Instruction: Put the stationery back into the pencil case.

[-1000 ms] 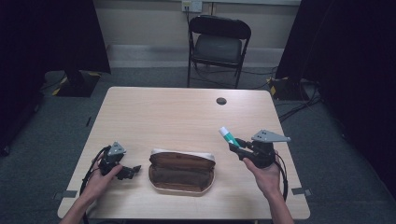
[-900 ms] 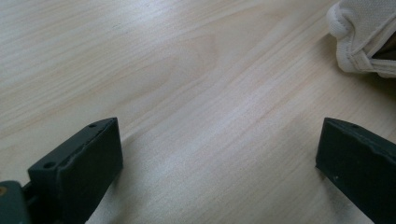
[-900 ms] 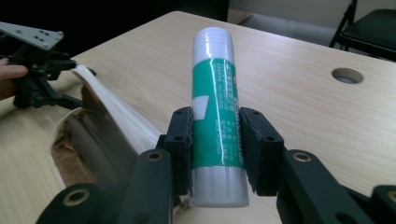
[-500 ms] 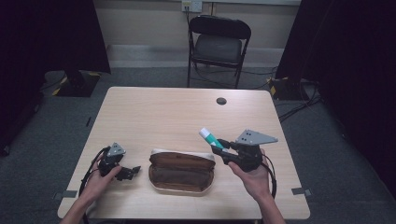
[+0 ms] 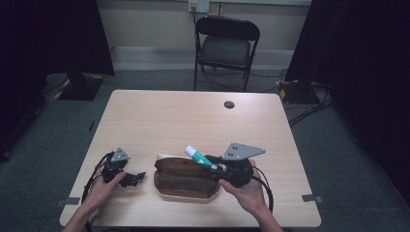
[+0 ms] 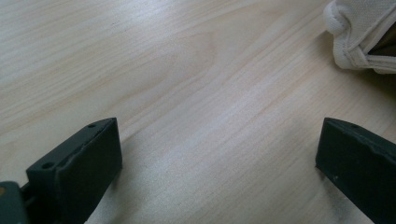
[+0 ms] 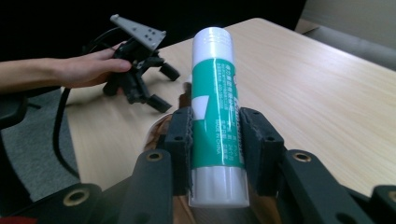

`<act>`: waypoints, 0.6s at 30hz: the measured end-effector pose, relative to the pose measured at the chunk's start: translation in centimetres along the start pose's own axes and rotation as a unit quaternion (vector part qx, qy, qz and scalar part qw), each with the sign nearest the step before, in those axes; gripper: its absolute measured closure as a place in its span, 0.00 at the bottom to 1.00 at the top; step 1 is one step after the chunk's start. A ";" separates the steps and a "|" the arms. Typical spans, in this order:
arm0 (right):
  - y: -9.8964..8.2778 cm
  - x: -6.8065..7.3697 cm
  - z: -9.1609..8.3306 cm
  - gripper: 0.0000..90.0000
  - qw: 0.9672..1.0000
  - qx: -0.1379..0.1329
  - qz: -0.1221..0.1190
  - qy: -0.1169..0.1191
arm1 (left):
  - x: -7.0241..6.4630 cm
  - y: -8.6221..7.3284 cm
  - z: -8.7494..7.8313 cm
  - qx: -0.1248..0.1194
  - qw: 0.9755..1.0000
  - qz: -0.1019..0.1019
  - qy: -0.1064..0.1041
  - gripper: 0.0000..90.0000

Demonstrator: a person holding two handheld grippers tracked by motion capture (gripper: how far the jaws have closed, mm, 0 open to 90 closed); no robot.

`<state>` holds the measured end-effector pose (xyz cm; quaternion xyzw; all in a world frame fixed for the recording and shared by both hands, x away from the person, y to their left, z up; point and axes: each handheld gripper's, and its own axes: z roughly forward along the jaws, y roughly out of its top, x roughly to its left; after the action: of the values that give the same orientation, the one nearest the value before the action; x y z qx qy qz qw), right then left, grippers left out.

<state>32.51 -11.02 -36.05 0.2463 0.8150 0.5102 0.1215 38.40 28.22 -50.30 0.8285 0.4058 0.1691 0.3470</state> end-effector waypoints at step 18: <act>-2.2 2.5 4.8 0.73 0.996 0.060 -0.017 0.057 | 0.0 0.0 0.0 0.000 1.000 0.000 0.000 0.00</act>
<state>31.95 -6.78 -40.06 0.2094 0.8540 0.4713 0.0685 38.40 28.22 -50.30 0.8285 0.4059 0.1690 0.3469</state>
